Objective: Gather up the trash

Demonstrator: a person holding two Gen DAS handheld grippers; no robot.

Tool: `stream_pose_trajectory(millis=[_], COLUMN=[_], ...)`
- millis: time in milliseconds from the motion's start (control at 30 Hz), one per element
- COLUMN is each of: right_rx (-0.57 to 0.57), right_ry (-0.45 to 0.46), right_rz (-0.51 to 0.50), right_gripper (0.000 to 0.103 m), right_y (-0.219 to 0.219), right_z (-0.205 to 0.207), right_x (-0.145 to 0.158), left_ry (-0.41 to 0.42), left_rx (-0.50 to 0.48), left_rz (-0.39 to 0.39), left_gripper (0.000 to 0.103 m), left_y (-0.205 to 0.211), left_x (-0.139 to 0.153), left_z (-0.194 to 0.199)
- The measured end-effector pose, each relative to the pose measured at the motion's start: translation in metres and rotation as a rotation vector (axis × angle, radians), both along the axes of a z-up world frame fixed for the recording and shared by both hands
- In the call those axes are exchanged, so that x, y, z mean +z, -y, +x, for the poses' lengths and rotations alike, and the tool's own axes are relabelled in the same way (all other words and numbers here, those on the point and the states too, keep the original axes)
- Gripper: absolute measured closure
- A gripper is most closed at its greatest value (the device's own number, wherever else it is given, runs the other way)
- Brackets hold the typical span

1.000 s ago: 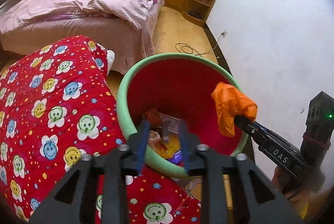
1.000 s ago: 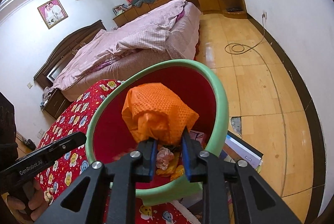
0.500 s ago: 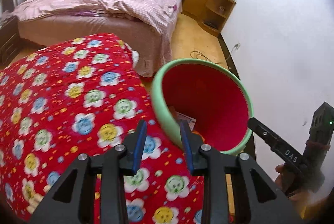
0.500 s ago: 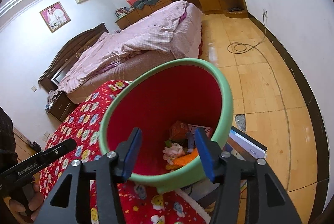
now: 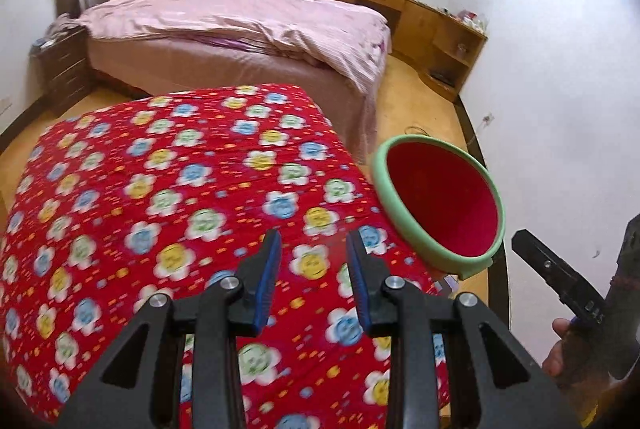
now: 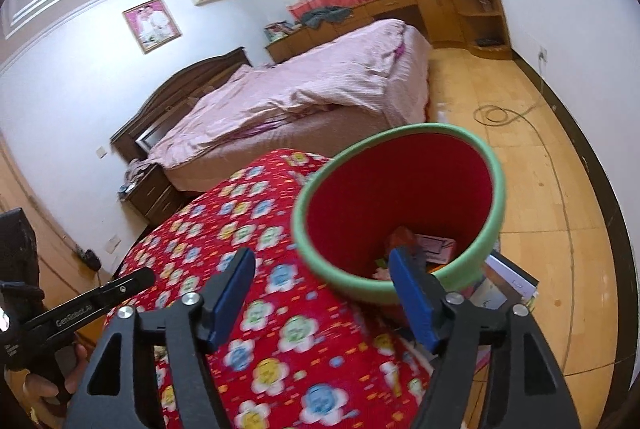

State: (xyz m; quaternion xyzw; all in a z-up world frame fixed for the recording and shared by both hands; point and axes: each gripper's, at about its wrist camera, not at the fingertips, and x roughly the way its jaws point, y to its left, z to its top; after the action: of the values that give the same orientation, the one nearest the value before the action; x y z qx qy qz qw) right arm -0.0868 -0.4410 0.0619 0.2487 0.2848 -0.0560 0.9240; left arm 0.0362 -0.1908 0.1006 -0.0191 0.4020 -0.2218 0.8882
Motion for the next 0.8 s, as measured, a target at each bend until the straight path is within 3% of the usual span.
stream_pose_trajectory(millis=[300, 433, 800], right_rx=[0.104, 0.149, 0.203], right_ry=[0.047, 0.067, 0.135], right_rz=[-0.065, -0.066, -0.17], right_gripper=[0.022, 0.014, 0.006], right_y=[-0.069, -0.096, -0.153], right_z=[-0.02, -0.027, -0.038], right_x=[0.024, 0.026, 0.014], left_ry=[0.064, 0.109, 0.17], left_rx=[0.109, 0.15, 0.241], left_rz=[0.029, 0.029, 0.062], left_gripper=[0.065, 0.051, 0.051], left_y=[-0.062, -0.084, -0.121], left_x=[0.017, 0.02, -0.002], left_z=[-0.032, -0.045, -0.073])
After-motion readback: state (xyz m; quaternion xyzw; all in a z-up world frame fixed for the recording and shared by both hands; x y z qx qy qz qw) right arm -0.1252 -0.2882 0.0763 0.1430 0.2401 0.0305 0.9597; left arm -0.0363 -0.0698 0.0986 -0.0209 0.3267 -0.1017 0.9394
